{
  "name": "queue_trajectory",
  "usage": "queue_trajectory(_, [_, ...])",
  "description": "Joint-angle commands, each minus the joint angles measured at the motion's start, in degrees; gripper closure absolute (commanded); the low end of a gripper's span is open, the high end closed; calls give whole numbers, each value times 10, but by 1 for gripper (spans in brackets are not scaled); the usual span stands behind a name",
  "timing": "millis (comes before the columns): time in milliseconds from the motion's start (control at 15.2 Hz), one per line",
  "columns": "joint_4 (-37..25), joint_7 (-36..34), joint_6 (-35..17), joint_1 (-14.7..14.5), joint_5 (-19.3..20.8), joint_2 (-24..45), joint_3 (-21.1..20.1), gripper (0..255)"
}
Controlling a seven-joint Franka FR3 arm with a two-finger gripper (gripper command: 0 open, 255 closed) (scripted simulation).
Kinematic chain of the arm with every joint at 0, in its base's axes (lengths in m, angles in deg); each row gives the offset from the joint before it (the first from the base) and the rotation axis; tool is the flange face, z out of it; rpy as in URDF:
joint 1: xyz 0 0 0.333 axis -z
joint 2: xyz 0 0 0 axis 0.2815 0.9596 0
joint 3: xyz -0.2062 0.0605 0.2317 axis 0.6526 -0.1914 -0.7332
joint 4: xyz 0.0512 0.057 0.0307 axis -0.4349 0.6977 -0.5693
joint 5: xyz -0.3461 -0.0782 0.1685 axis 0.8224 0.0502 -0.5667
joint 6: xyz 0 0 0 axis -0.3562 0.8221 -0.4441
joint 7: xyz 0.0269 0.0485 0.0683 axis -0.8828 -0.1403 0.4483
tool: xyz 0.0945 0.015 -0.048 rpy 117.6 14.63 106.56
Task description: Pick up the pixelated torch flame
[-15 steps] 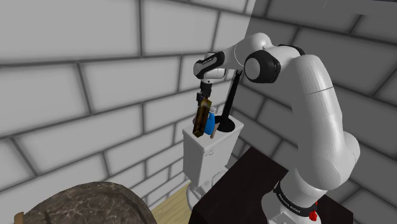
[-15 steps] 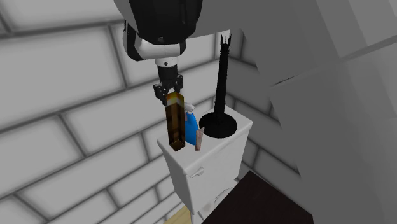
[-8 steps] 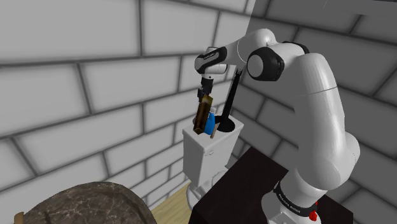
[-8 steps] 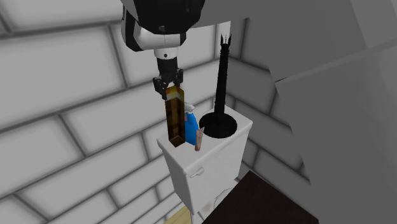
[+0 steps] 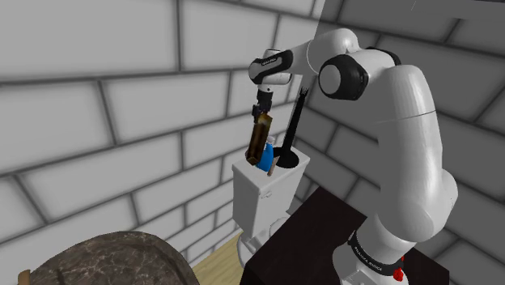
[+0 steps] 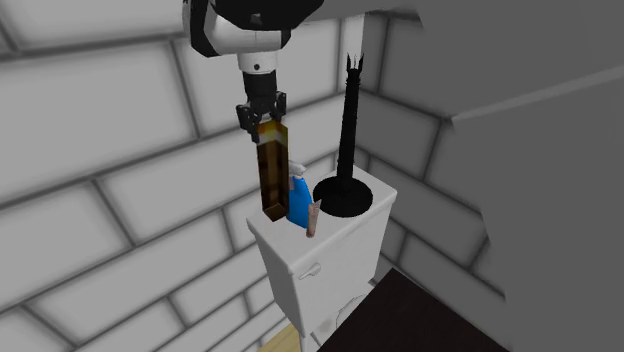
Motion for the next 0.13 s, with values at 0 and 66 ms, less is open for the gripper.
queue_trajectory(0, [-2, -1, 7, 0, 1, -5, 1, 255])
queue_trajectory(66, [-2, -1, 7, 0, 1, -5, 1, 255])
